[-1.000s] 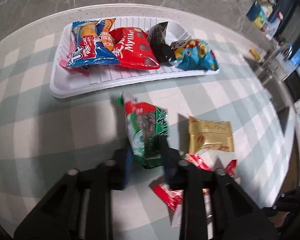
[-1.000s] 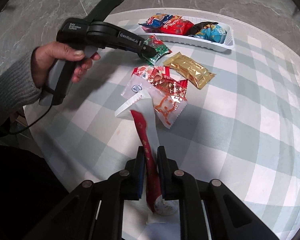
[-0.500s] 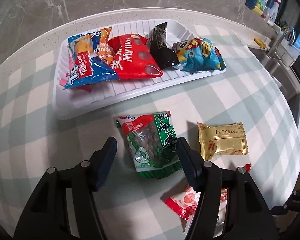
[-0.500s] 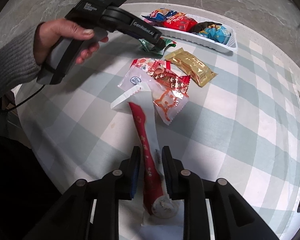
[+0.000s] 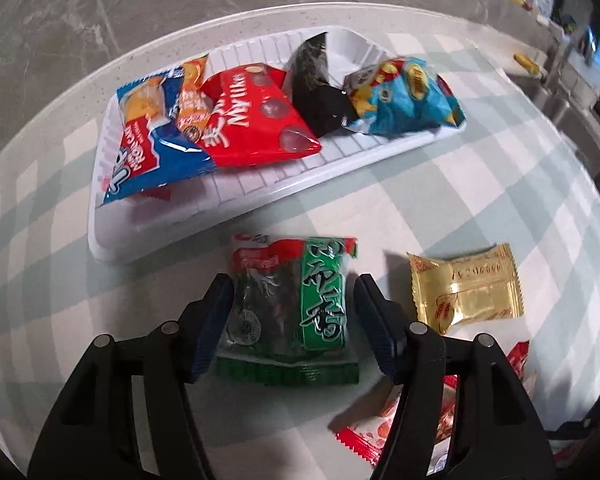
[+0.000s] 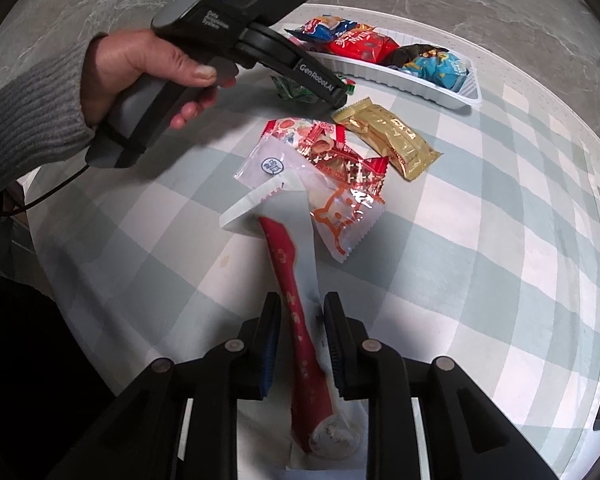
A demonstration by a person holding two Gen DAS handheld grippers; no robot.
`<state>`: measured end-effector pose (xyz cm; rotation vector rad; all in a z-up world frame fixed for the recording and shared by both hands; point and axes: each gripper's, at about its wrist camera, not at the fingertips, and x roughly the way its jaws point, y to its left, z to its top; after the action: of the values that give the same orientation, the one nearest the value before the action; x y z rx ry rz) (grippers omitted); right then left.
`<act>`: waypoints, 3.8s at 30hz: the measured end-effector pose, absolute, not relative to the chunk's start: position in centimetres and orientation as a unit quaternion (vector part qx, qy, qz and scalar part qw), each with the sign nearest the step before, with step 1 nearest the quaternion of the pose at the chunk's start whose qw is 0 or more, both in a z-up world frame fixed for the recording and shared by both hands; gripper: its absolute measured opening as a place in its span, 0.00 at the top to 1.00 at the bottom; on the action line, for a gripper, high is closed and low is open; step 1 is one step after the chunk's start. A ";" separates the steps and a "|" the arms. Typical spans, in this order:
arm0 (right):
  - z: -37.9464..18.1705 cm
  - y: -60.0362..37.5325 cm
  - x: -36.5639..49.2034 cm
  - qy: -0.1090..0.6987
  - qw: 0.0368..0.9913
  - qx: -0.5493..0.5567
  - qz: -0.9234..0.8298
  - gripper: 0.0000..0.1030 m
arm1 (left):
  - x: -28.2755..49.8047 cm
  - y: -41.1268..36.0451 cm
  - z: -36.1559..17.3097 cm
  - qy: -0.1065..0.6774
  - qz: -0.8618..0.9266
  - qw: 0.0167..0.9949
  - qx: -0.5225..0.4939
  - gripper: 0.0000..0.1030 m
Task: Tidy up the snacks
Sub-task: 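Close left tool on the green seed packet, then carry green packet with left tool while right tool carries white stick packet to tray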
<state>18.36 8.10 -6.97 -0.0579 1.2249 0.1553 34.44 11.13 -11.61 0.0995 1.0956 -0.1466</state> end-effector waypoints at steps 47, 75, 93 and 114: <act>-4.9 5.8 21.0 0.584 0.799 0.047 0.136 0.61 | 32.7 17.0 -7.9 0.498 -0.130 0.852 -0.097 0.77; -7.2 8.7 20.6 0.612 0.761 0.043 0.210 0.52 | 33.4 16.3 -8.2 0.508 -0.120 0.846 -0.106 0.77; -7.7 4.4 21.6 0.573 0.735 0.272 0.241 0.87 | 33.2 16.9 -7.8 0.505 -0.124 0.845 -0.123 0.77; -6.4 -6.1 35.4 0.427 0.744 0.483 0.178 0.87 | 40.1 20.1 -5.0 0.482 -0.139 0.839 -0.211 0.77</act>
<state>35.38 -6.12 -6.43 1.0573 0.9363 0.3890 40.15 20.11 -4.97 -0.4471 1.0200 -0.2932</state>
